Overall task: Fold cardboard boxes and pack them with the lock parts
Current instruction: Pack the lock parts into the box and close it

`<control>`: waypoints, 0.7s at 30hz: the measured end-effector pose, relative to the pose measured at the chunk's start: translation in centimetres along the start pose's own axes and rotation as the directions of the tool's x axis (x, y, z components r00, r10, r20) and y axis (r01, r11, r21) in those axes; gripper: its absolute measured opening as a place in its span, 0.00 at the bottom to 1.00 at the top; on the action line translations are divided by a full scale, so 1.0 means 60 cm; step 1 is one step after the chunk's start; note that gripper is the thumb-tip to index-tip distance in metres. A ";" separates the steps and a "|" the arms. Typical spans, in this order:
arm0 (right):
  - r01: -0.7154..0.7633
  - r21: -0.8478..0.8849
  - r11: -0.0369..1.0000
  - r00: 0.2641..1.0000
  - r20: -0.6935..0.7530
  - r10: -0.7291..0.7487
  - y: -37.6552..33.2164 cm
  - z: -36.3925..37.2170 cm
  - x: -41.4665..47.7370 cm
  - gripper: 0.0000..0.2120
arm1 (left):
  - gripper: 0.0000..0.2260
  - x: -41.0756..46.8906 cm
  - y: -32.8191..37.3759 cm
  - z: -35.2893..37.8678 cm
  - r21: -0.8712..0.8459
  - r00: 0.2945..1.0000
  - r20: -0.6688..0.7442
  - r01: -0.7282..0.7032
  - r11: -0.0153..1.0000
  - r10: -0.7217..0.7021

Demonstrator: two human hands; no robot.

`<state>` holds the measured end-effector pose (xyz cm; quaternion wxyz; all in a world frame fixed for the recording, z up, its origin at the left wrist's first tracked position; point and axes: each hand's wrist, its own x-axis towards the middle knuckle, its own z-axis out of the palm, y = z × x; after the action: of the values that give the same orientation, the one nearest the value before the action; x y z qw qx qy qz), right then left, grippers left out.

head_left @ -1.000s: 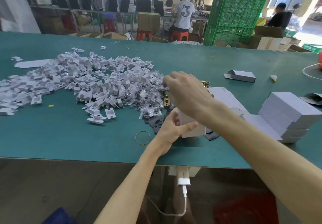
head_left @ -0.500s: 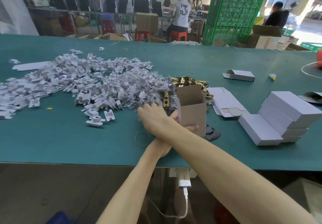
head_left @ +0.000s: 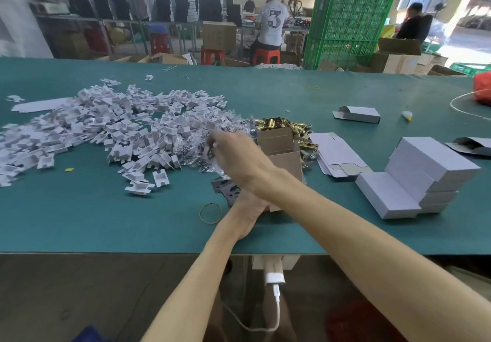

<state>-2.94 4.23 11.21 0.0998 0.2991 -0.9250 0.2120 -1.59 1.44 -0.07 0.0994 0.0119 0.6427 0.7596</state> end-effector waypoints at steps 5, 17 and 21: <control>-0.031 0.127 0.991 0.972 -0.228 0.060 0.052 -0.082 -0.010 0.07 | 0.18 -0.007 0.012 0.002 -0.079 0.993 0.070 -0.092 0.993 0.097; -0.158 0.009 0.987 0.978 -0.139 0.158 0.140 -0.141 -0.050 0.09 | 0.27 -0.005 0.007 -0.001 -0.159 0.988 0.103 -0.094 0.983 0.111; -0.122 -0.096 0.988 0.992 -0.045 0.118 0.138 -0.141 -0.050 0.12 | 0.28 -0.006 0.008 0.000 -0.160 0.988 0.106 -0.099 0.982 0.117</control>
<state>-5.01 15.62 15.04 0.1196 0.2334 -0.9485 0.1776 -1.29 1.30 0.47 0.0952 0.0826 0.5738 0.8092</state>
